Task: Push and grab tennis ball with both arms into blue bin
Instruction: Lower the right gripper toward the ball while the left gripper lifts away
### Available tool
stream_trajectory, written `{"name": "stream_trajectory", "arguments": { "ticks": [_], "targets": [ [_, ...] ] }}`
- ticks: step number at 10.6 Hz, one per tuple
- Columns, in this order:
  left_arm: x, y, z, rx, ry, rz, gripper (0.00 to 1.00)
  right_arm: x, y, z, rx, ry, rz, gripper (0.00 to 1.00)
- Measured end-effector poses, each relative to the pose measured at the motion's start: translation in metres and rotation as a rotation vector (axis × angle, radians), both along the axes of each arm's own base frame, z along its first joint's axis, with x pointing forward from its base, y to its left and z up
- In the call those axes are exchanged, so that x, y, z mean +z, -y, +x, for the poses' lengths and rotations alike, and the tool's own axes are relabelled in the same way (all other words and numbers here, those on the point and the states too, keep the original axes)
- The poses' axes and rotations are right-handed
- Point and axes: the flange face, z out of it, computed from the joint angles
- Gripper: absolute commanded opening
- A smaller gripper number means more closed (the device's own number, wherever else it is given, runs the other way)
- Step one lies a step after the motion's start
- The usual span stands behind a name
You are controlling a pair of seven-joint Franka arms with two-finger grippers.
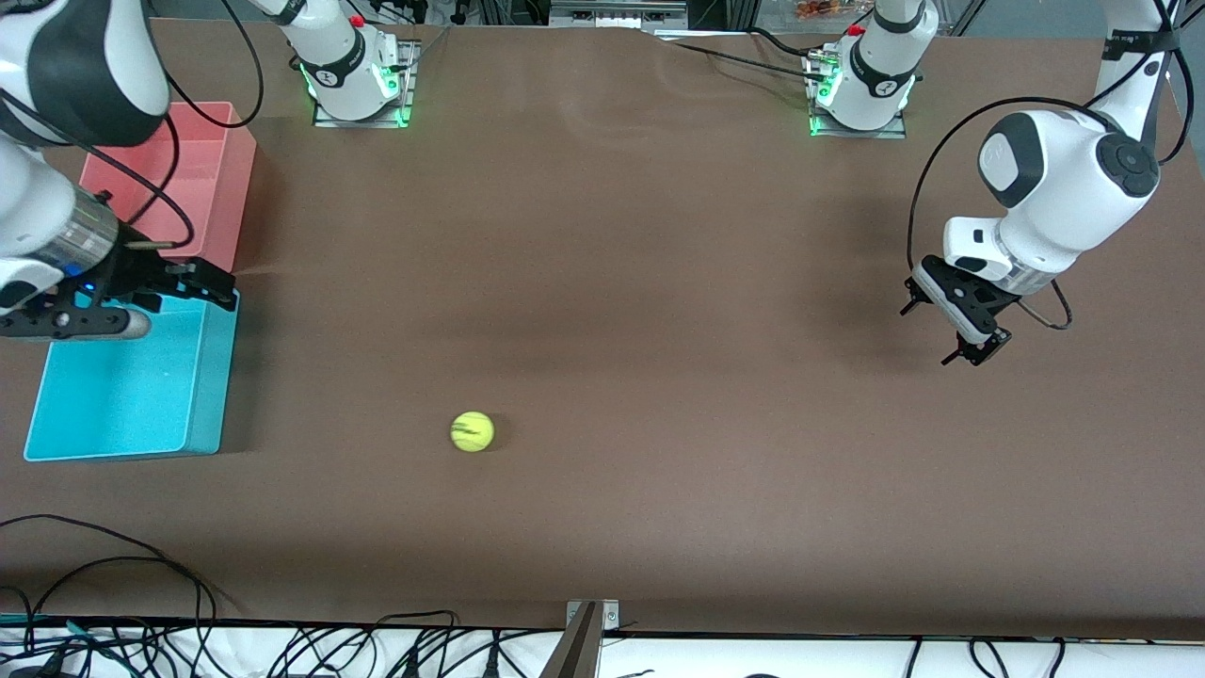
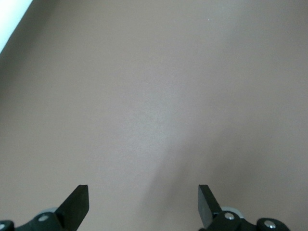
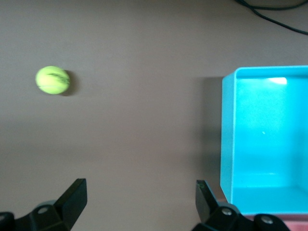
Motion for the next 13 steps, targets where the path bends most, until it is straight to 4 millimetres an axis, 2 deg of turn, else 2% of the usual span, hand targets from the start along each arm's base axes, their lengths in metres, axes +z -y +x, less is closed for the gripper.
{"name": "stream_trajectory", "arguments": {
  "ticks": [4, 7, 10, 13],
  "targets": [
    [0.021, 0.000, -0.001, 0.117, 0.023, -0.027, 1.00, -0.067, -0.006, 0.013, 0.136, 0.096, -0.004, 1.00],
    [0.038, -0.006, -0.004, 0.201, 0.036, -0.048, 1.00, -0.118, -0.002, 0.039, 0.244, 0.177, -0.024, 1.00],
    [0.043, -0.011, -0.004, 0.231, 0.042, -0.054, 1.00, -0.165, 0.029, 0.062, 0.360, 0.222, -0.050, 1.00],
    [0.057, -0.027, -0.010, 0.258, 0.034, -0.060, 1.00, -0.187, 0.070, 0.092, 0.424, 0.242, -0.031, 1.00]
  ]
}}
